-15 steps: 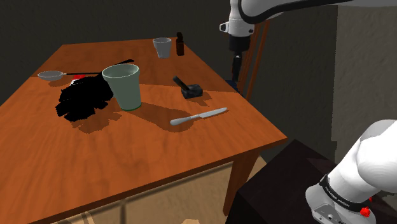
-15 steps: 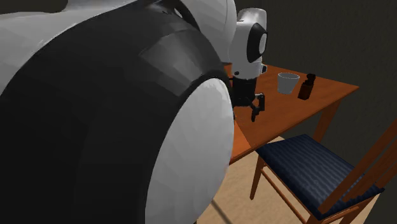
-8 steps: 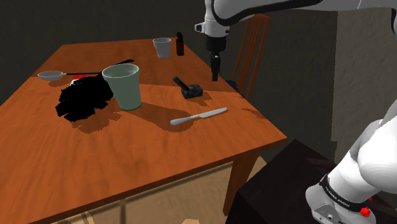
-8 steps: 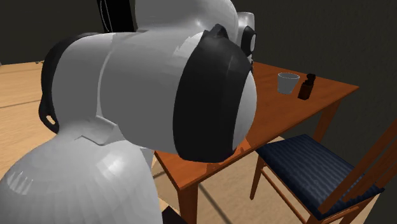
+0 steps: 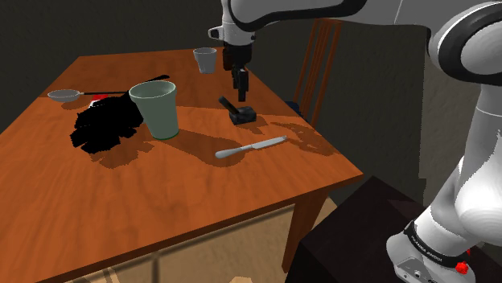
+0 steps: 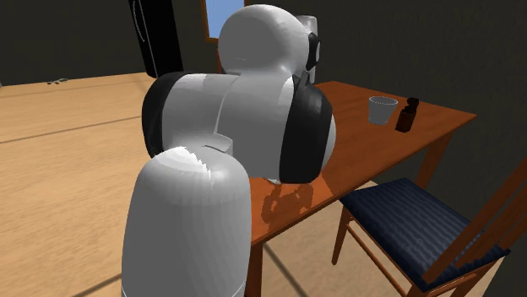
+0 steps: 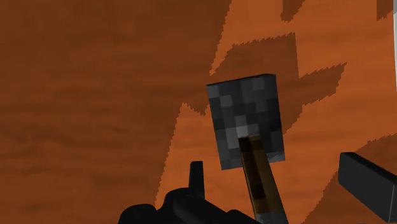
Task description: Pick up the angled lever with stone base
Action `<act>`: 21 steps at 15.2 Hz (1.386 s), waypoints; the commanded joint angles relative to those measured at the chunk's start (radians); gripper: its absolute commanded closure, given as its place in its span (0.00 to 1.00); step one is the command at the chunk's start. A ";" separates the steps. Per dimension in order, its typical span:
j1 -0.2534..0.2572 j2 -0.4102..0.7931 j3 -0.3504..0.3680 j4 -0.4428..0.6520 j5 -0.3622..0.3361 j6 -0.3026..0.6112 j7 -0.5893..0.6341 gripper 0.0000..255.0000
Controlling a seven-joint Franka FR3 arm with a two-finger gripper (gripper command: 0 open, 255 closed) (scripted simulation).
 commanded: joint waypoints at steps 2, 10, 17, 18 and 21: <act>0.012 0.028 0.009 0.026 -0.007 0.008 -0.019 0.00; 0.007 0.020 0.008 -0.075 -0.006 0.100 -0.016 0.00; 0.007 0.020 0.008 -0.075 -0.006 0.101 -0.016 1.00; 0.007 0.020 0.008 -0.075 -0.006 0.100 -0.016 1.00; 0.008 0.020 0.009 -0.061 -0.006 0.087 -0.016 1.00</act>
